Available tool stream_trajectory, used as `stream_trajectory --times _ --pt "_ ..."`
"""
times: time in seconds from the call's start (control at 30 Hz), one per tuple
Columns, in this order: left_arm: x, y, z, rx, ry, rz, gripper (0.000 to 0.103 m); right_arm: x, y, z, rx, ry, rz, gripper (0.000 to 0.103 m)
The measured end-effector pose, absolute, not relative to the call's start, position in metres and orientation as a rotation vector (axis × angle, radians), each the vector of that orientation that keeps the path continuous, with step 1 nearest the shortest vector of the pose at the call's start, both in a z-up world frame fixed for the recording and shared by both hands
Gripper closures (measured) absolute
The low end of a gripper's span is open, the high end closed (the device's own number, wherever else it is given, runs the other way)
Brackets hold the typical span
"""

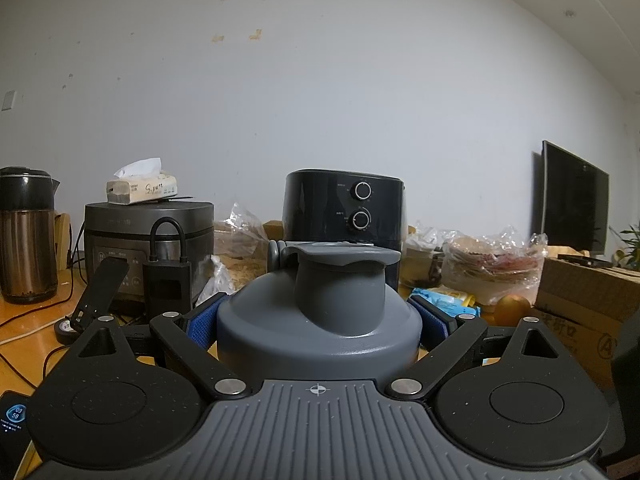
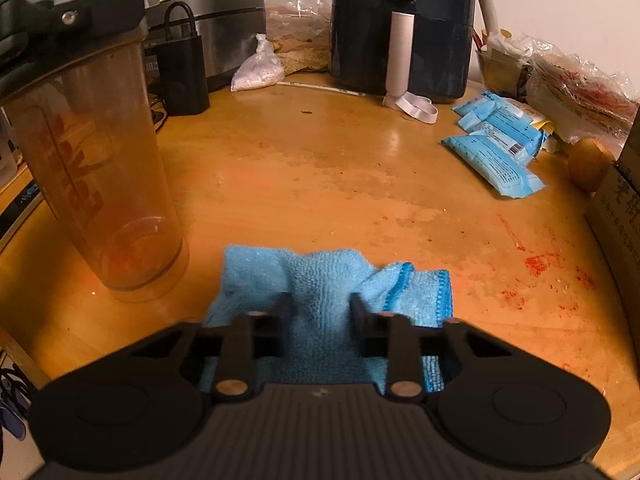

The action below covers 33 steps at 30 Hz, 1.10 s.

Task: Clean container
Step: 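Close the right tool, pinching a fold of the blue cloth, then lift the pinched blue cloth off the table with the right tool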

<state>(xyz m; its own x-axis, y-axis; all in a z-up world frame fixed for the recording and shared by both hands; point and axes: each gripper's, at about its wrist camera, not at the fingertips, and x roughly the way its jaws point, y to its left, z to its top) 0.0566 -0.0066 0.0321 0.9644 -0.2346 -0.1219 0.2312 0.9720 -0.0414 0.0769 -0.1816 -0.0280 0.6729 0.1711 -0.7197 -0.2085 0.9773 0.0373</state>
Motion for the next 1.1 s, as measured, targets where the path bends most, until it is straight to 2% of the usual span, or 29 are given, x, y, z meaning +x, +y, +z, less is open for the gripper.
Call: stream_trajectory --times 0.03,0.37,1.1 --pt "0.056 -0.006 0.032 -0.027 0.127 -0.236 0.008 0.076 -0.182 -0.028 -0.048 0.8 0.213 0.097" --pt "0.056 -0.005 0.033 -0.03 0.13 -0.238 0.008 0.07 -0.186 -0.031 -0.053 0.741 0.225 0.102" --pt "0.058 -0.005 0.034 -0.02 0.136 -0.241 0.008 0.04 -0.199 -0.031 -0.024 0.471 0.251 0.102"
